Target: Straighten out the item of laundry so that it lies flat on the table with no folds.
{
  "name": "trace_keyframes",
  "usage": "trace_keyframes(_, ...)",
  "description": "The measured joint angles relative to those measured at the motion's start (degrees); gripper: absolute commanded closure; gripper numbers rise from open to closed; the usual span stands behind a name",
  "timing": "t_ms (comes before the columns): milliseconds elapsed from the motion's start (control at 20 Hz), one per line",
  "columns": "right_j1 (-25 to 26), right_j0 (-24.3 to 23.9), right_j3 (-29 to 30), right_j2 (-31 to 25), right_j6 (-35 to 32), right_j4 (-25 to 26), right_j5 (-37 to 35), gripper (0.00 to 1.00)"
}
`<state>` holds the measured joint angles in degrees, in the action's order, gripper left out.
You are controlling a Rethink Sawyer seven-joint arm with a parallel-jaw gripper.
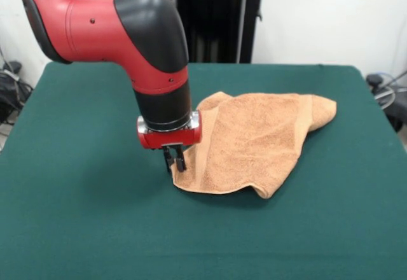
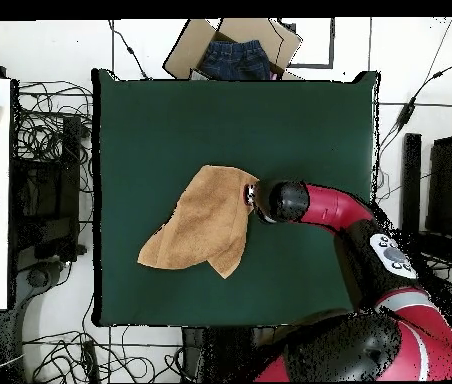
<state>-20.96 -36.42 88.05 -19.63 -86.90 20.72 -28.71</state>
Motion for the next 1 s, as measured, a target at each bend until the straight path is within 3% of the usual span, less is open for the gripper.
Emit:
trace_keyframes(500, -0.43, -2.52, 0.0, -2.4, 0.01, 0.05, -3.45, 1.0)
trace_keyframes(1000, -4.94, -5.51, 1.4, -6.87, 0.91, 0.14, -11.7, 1.0)
